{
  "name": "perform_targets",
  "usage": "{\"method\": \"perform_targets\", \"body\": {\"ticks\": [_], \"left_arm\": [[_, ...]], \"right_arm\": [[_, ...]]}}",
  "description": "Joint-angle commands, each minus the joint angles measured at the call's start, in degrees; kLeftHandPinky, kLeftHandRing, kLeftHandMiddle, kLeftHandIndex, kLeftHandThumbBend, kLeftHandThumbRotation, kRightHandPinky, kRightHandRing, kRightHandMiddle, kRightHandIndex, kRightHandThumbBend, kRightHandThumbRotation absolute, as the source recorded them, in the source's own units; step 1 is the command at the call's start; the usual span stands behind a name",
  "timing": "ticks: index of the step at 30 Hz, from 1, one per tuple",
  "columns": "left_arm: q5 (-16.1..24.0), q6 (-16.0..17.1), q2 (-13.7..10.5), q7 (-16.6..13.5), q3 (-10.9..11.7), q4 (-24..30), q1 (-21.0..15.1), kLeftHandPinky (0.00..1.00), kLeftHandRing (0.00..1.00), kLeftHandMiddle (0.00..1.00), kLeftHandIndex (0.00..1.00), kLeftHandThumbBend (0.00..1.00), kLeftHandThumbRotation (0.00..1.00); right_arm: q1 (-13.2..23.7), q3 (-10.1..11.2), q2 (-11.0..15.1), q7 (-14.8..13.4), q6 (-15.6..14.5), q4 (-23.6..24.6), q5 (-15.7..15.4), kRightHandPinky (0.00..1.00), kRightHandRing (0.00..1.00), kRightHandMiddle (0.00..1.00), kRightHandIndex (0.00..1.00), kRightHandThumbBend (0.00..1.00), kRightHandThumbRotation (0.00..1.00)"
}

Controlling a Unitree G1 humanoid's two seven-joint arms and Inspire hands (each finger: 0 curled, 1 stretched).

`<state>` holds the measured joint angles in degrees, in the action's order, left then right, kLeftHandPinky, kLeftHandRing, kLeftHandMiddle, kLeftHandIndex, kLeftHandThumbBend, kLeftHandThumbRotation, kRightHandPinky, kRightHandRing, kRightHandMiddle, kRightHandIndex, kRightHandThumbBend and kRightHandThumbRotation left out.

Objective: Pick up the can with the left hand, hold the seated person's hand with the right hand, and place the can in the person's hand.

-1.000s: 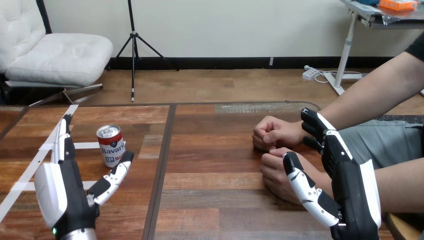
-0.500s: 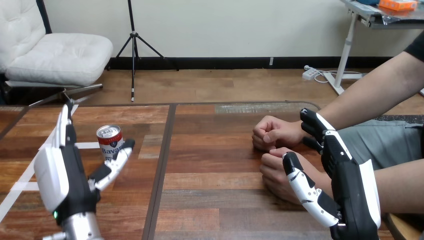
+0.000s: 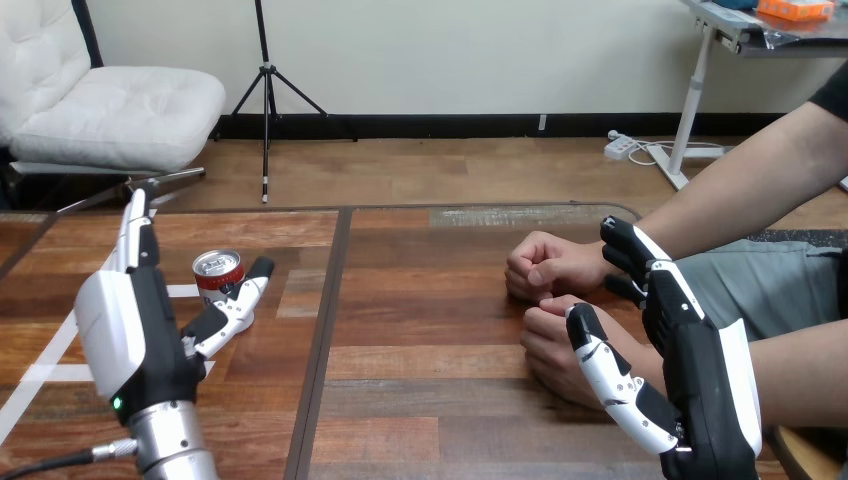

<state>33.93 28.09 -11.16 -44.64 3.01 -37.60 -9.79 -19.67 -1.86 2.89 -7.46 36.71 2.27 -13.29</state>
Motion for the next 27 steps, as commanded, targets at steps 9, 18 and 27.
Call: {"method": "perform_targets", "body": {"ticks": [9,18,27], "left_arm": [[-1.8,-0.9,-1.6,-0.4,-1.6,-6.0,-7.5,0.77,0.86,0.91,0.91,0.80,0.37],[-2.1,-2.1,-1.9,-1.0,-2.3,-9.3,-10.3,0.74,0.84,0.90,0.91,0.81,0.39],[-2.5,-3.3,-2.1,-1.3,-3.1,-12.1,-12.6,0.72,0.83,0.89,0.91,0.82,0.40]], "right_arm": [[3.2,-0.2,-0.2,0.4,0.6,2.1,1.2,0.83,0.88,0.89,0.87,0.48,0.45],[3.2,0.1,-0.3,-0.1,0.8,2.1,0.1,0.82,0.87,0.88,0.86,0.47,0.45],[3.2,0.1,-0.3,0.2,0.7,2.2,0.4,0.81,0.87,0.88,0.86,0.47,0.45]]}}
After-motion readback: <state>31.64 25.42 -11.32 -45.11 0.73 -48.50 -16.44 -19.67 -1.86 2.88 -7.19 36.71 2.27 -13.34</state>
